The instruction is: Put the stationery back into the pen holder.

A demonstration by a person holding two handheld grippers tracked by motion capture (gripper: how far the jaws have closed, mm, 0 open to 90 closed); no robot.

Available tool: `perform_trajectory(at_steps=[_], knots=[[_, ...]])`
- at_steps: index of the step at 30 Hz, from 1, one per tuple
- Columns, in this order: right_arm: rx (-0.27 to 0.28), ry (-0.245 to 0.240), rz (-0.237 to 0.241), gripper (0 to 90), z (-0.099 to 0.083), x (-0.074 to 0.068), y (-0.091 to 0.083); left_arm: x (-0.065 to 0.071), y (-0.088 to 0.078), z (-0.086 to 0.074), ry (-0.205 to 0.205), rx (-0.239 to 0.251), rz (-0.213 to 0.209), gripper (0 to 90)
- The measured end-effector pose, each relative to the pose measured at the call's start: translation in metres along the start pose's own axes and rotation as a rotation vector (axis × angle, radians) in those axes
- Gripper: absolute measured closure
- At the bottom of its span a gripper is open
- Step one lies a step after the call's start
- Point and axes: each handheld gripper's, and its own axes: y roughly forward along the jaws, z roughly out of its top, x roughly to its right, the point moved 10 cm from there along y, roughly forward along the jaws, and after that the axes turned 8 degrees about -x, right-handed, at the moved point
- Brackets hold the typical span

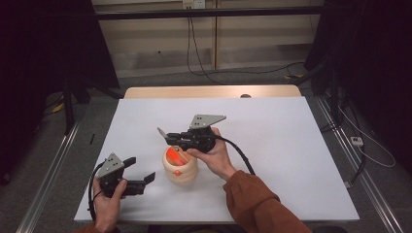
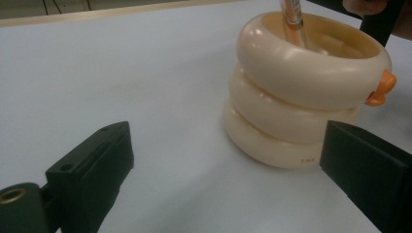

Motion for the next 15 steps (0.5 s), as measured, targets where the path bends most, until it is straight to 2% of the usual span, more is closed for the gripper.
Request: perform_trajectory(at_steps=[12,15], knots=[[-0.048,0.011,-0.021,80.3,-0.017,0.004,-0.001,0.0,0.0,0.0,-0.003,-0.002,0.001,5.1],[-0.071,0.016,-0.02,76.4,-0.021,0.004,-0.002,-0.001,-0.001,0.0,0.001,0.002,0.012,5.1]])
